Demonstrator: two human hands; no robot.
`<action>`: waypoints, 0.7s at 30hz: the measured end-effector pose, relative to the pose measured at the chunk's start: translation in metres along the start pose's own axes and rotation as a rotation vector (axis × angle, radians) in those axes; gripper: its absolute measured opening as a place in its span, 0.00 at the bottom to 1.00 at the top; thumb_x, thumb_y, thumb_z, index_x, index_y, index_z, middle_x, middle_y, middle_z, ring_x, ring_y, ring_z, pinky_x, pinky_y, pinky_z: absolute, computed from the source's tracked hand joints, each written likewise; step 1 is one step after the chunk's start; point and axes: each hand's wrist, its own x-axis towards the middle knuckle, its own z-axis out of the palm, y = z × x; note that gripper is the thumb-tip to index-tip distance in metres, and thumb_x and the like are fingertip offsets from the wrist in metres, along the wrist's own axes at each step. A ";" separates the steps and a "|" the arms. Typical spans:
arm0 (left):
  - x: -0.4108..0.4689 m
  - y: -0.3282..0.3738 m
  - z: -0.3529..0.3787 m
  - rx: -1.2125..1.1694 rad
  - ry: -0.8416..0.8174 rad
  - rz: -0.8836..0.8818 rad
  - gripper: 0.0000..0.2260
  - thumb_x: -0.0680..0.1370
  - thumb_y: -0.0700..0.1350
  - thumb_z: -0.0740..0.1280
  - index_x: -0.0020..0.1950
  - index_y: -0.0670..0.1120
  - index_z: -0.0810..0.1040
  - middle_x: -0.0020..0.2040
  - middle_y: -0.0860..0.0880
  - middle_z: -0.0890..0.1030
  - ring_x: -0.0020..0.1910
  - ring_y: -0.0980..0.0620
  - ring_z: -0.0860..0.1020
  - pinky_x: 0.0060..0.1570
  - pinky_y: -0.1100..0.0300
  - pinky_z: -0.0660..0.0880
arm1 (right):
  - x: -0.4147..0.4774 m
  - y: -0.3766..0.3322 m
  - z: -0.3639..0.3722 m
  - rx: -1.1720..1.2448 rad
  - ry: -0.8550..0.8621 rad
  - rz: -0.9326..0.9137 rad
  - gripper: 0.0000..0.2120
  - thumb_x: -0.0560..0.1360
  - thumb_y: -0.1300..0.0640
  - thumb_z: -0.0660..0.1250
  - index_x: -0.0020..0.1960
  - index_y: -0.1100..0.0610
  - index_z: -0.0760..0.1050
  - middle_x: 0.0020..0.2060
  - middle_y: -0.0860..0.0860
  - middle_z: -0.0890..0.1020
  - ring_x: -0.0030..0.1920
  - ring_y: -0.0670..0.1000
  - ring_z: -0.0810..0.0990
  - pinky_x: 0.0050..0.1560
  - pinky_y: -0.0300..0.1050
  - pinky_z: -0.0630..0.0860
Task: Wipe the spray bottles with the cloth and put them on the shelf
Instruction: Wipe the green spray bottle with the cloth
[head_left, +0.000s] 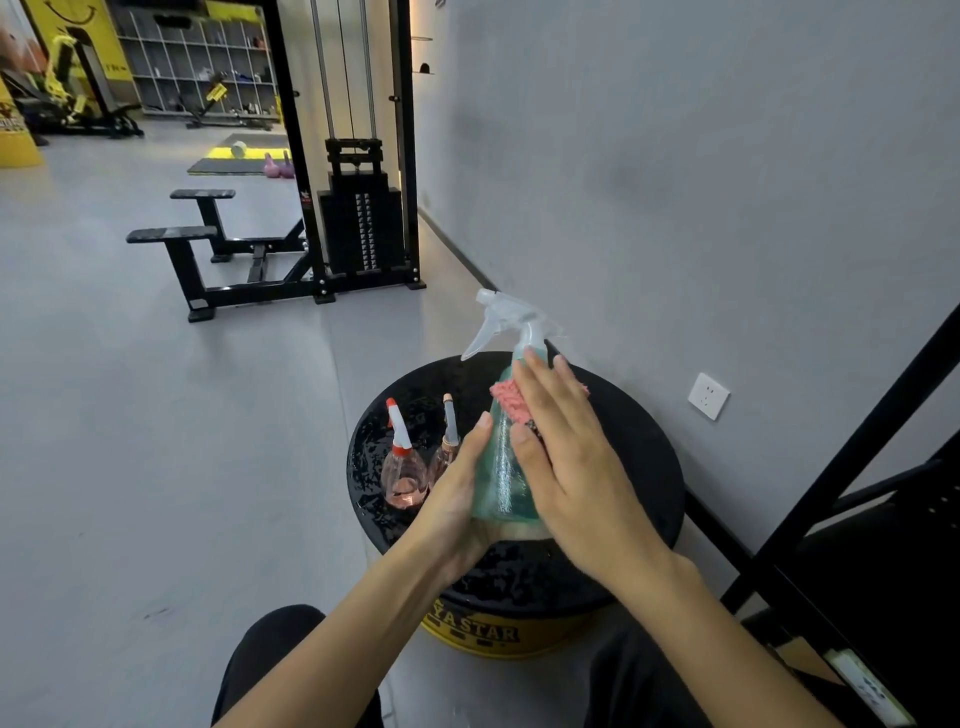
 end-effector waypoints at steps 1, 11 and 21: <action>-0.001 -0.001 0.001 0.002 -0.011 -0.005 0.19 0.76 0.61 0.57 0.50 0.55 0.84 0.46 0.49 0.85 0.45 0.50 0.84 0.41 0.44 0.82 | 0.005 0.001 -0.002 0.017 0.001 0.022 0.25 0.83 0.46 0.47 0.79 0.49 0.50 0.78 0.40 0.50 0.76 0.38 0.40 0.78 0.50 0.48; 0.004 -0.002 -0.005 -0.063 0.059 0.019 0.20 0.77 0.60 0.57 0.60 0.51 0.80 0.51 0.47 0.85 0.48 0.50 0.84 0.37 0.54 0.81 | -0.017 -0.009 0.004 0.055 -0.093 0.021 0.29 0.83 0.50 0.54 0.79 0.44 0.44 0.77 0.35 0.43 0.74 0.34 0.33 0.75 0.40 0.41; -0.001 -0.007 0.004 -0.017 0.052 0.015 0.19 0.78 0.60 0.56 0.49 0.54 0.84 0.45 0.49 0.86 0.43 0.49 0.84 0.45 0.41 0.81 | 0.009 0.003 -0.002 0.260 0.090 0.079 0.25 0.82 0.51 0.54 0.78 0.51 0.56 0.77 0.43 0.58 0.76 0.38 0.53 0.73 0.32 0.55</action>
